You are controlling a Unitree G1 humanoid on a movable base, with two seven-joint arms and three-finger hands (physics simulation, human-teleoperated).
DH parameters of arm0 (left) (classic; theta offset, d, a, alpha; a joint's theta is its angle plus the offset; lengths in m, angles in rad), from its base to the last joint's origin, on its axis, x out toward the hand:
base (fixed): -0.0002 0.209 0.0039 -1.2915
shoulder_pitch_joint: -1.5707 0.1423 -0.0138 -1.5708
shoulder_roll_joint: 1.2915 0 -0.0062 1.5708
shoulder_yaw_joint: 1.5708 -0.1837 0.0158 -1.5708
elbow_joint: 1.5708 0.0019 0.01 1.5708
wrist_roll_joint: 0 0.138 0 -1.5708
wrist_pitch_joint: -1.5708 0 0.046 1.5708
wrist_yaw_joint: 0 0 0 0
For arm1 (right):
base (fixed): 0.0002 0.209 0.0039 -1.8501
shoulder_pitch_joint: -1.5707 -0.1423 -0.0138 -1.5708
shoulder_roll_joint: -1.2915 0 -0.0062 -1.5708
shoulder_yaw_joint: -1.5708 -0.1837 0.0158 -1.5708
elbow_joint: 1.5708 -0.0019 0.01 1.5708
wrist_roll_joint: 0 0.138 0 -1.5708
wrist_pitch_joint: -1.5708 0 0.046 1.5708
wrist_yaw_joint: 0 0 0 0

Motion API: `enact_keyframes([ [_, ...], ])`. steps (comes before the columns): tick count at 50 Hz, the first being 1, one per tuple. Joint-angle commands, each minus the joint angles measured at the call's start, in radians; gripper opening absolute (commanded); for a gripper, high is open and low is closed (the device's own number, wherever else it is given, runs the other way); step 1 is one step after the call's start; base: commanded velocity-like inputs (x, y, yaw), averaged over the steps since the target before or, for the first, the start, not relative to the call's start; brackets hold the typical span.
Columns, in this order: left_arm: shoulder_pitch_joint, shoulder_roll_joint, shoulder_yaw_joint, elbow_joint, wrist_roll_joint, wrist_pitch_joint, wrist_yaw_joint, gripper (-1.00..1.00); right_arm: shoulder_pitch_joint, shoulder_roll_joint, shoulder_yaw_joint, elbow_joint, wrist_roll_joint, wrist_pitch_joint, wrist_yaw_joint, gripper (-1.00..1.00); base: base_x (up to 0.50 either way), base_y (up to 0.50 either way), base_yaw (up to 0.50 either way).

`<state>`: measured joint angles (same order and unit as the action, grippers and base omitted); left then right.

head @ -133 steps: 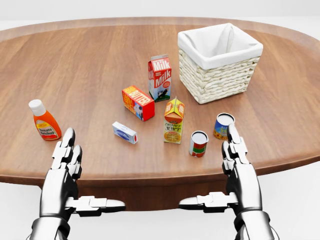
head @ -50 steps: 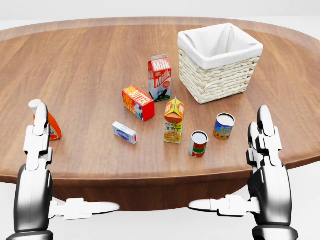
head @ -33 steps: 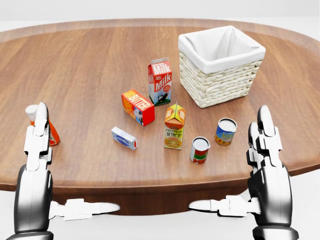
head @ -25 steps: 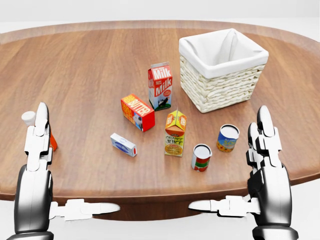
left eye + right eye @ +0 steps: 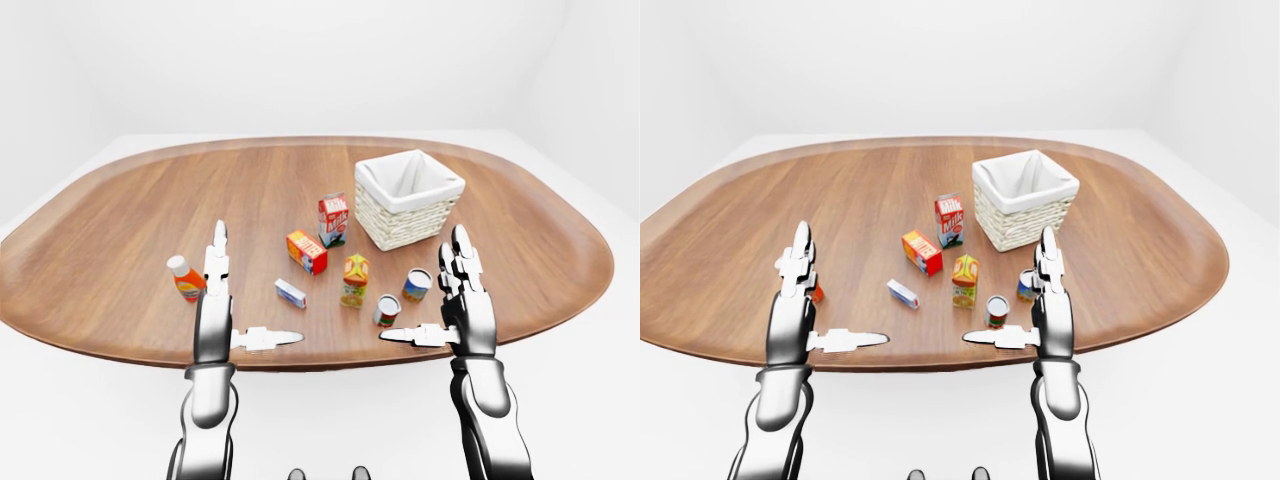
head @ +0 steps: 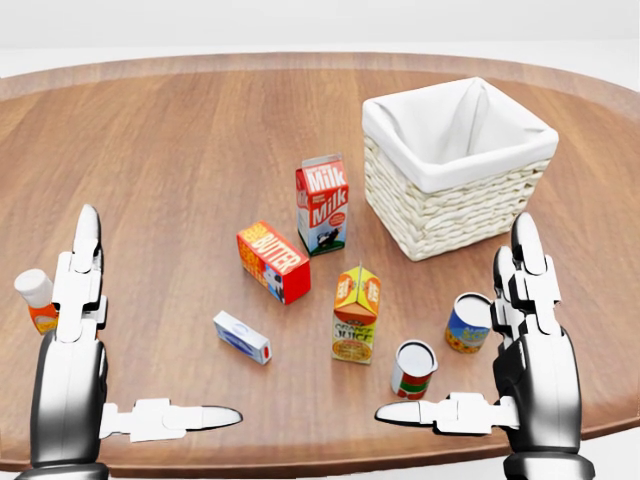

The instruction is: Pick up the alphabet soup and the tomato sauce, and put them in the basket.

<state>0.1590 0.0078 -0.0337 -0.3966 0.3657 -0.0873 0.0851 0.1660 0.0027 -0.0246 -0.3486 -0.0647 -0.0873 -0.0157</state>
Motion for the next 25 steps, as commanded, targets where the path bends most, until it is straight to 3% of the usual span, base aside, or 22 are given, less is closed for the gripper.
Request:
enact_keyframes([
  [1,-0.004,0.000,0.002,0.006,-0.007,0.000,-0.004,1.00,-0.004,0.000,-0.001,0.003,-0.001,0.000,-0.001,1.00,0.28,0.00,0.00],
  [25,-0.005,-0.001,0.003,-0.008,-0.010,0.000,-0.004,1.00,-0.005,0.000,-0.002,-0.001,-0.002,0.000,-0.004,1.00,0.28,0.00,0.00],
])
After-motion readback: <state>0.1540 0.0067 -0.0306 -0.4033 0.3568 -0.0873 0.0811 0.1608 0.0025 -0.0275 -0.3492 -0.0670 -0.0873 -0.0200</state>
